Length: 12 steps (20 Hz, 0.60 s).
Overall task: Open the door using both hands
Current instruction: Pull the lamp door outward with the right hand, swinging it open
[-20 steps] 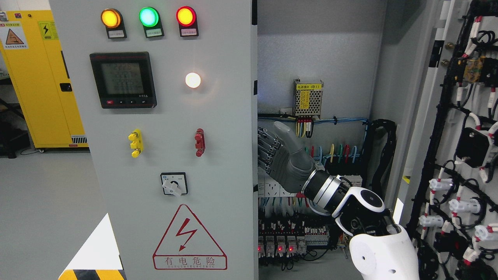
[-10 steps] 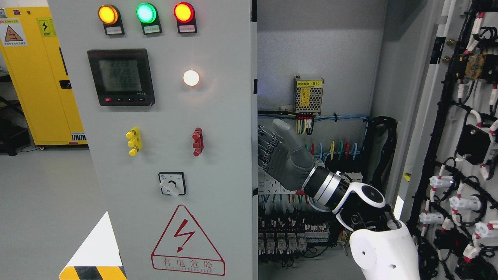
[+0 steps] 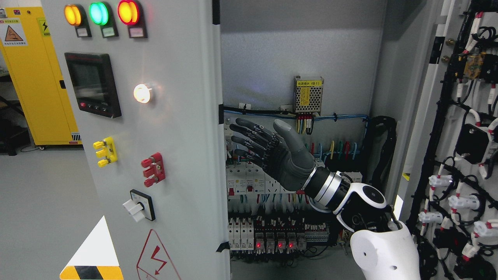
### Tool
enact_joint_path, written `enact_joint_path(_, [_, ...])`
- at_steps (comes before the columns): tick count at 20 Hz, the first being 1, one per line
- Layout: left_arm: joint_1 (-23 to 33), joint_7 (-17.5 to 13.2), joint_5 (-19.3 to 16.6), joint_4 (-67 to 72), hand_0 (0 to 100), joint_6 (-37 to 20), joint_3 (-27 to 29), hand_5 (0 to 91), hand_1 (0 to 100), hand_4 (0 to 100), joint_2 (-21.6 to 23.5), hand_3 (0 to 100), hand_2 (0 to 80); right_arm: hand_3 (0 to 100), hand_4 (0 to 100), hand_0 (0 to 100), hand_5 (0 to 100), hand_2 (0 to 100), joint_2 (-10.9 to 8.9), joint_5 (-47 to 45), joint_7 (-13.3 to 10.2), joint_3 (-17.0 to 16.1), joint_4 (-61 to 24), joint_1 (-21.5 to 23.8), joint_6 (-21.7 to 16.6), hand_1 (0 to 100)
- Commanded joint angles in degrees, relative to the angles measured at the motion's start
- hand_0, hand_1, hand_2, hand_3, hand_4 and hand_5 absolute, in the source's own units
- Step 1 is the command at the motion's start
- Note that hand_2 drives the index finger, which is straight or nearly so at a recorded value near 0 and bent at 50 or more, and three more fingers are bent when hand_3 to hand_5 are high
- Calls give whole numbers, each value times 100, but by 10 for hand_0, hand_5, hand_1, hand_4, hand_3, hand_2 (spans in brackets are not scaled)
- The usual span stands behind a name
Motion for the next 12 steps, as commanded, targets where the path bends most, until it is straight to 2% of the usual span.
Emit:
enact_joint_path(1, [9, 0, 8, 150, 0, -1, 0, 0, 0, 0, 18, 0, 0, 0, 0, 201, 0, 0, -211, -176, -10, 290, -764, 476, 12, 122])
enact_joint_path(12, [1, 0, 8, 150, 0, -1, 0, 0, 0, 0, 18, 0, 0, 0, 0, 201, 0, 0, -168, -176, -19, 1460, -1670, 1135, -6, 121])
